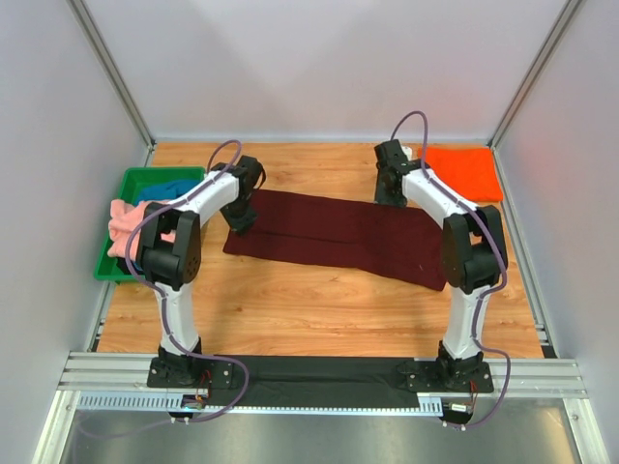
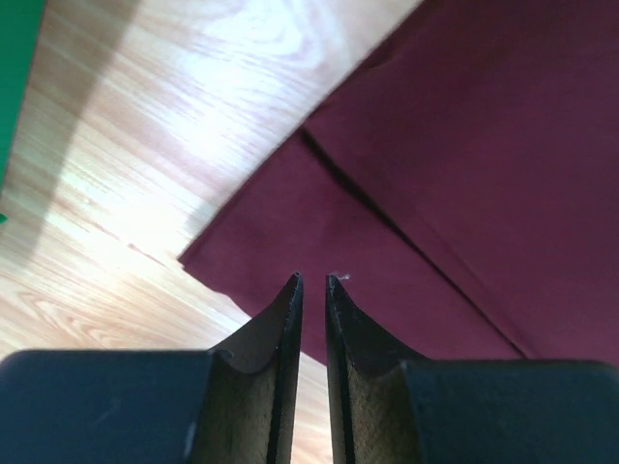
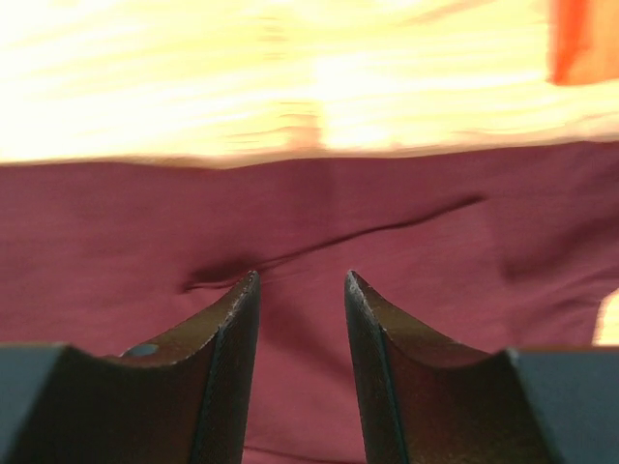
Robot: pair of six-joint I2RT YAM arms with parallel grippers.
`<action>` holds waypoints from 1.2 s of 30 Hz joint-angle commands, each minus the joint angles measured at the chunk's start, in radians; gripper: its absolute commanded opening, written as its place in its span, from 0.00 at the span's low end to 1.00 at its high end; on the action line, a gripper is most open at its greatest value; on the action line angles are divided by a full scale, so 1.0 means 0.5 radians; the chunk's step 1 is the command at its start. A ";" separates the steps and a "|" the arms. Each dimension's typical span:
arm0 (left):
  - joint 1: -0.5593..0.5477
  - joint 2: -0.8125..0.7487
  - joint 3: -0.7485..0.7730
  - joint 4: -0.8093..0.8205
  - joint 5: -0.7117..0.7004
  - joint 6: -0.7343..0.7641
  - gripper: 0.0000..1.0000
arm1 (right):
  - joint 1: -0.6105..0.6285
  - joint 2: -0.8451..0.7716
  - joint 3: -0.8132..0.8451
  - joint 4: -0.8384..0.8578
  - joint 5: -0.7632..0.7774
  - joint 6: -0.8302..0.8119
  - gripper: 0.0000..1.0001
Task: Fold and stack the t-shirts
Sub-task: Fold the tshirt
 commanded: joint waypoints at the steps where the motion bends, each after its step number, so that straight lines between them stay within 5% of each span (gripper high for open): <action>1: 0.013 0.037 -0.028 -0.016 -0.047 0.064 0.22 | -0.139 -0.038 -0.040 0.007 -0.183 -0.159 0.42; 8: 0.013 0.120 -0.034 -0.001 -0.087 0.073 0.21 | -0.446 -0.020 -0.105 0.072 -0.637 -0.340 0.38; 26: 0.016 0.246 0.018 -0.035 -0.157 0.070 0.22 | -0.710 0.219 -0.083 0.087 -0.852 -0.536 0.36; 32: 0.016 0.265 0.043 -0.068 -0.160 0.052 0.21 | -0.710 0.213 -0.105 0.115 -0.778 -0.521 0.23; 36: 0.016 0.258 0.037 -0.081 -0.185 0.045 0.21 | -0.719 0.186 -0.120 0.158 -0.726 -0.496 0.06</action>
